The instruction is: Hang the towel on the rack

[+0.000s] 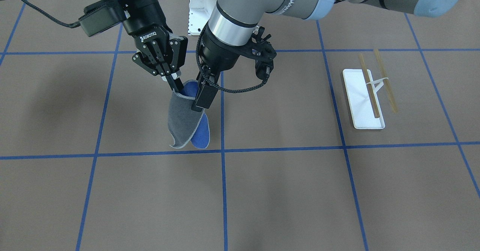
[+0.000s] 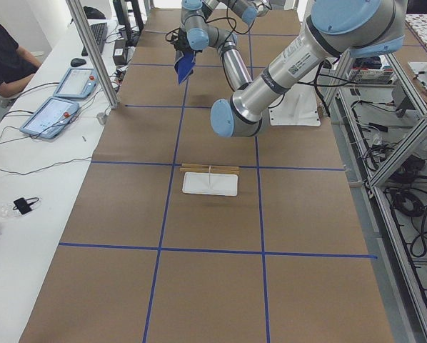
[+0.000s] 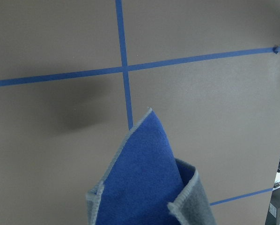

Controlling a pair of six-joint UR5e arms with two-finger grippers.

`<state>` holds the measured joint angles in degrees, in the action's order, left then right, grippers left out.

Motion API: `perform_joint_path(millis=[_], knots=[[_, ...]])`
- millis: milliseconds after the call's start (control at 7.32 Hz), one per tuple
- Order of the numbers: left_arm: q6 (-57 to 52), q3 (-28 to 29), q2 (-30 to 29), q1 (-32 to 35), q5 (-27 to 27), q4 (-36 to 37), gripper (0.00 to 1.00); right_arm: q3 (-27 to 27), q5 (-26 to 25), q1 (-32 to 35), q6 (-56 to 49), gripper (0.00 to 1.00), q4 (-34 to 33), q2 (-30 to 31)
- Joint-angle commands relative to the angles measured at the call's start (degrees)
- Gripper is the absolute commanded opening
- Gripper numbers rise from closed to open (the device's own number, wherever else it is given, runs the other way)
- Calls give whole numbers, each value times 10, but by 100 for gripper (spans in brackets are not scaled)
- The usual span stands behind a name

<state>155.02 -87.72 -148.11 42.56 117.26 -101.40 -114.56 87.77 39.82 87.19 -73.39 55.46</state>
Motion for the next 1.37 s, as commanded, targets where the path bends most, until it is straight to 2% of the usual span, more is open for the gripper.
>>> perform_joint_path(millis=[0, 137, 273, 410, 546, 1229], knots=[[0, 1, 0, -8, 0, -4, 95, -6, 0, 0, 0, 0, -1, 0], [16, 1, 0, -10, -1, -6, 78, -6, 0, 0, 0, 0, -1, 0], [23, 0, 0, -10, 0, -6, 43, -6, 0, 0, 0, 0, -1, 1], [22, -2, 1, -10, 0, -12, 14, -7, 0, 1, 0, 0, -1, 2], [22, -3, 2, -9, 0, -17, 0, -7, 0, 2, -1, 0, 0, 4], [18, -8, 5, -7, 1, -34, 0, -10, 1, 2, -1, 0, 0, 4]])
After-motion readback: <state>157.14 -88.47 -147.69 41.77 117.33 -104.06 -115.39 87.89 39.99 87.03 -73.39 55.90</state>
